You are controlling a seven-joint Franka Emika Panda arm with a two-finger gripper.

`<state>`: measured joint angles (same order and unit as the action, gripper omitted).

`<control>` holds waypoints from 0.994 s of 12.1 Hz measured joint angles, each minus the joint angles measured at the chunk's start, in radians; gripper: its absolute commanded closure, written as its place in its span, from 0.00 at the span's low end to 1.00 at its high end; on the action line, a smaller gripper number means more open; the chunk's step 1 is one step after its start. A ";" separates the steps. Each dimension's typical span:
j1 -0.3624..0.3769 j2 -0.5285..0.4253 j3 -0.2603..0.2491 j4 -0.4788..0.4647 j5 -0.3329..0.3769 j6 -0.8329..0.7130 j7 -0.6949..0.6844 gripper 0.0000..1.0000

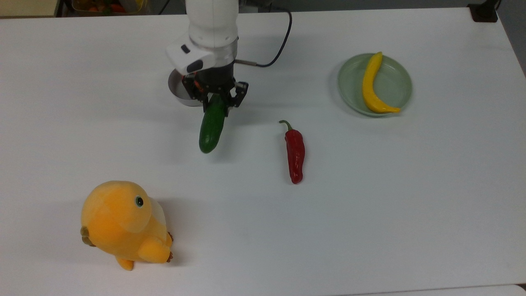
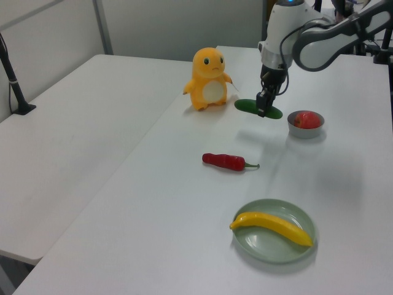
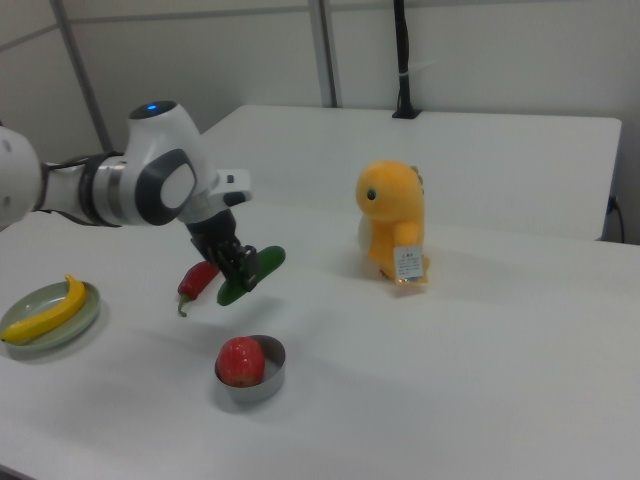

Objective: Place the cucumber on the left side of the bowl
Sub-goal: 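Lift the cucumber and carry it beside the metal bowl with the tomato, then lower the cucumber to the table and open the gripper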

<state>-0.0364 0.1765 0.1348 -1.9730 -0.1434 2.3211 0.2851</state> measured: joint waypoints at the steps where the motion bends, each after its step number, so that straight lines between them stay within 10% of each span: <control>1: 0.013 -0.037 0.001 -0.040 0.001 -0.003 0.000 1.00; 10: 0.068 -0.142 0.001 -0.196 0.017 -0.251 -0.027 0.99; 11: 0.068 -0.141 0.001 -0.202 0.017 -0.251 -0.039 0.86; 12: 0.068 -0.141 0.001 -0.205 0.017 -0.251 -0.048 0.50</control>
<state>0.0312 0.0354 0.1362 -2.1783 -0.1267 2.0700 0.2371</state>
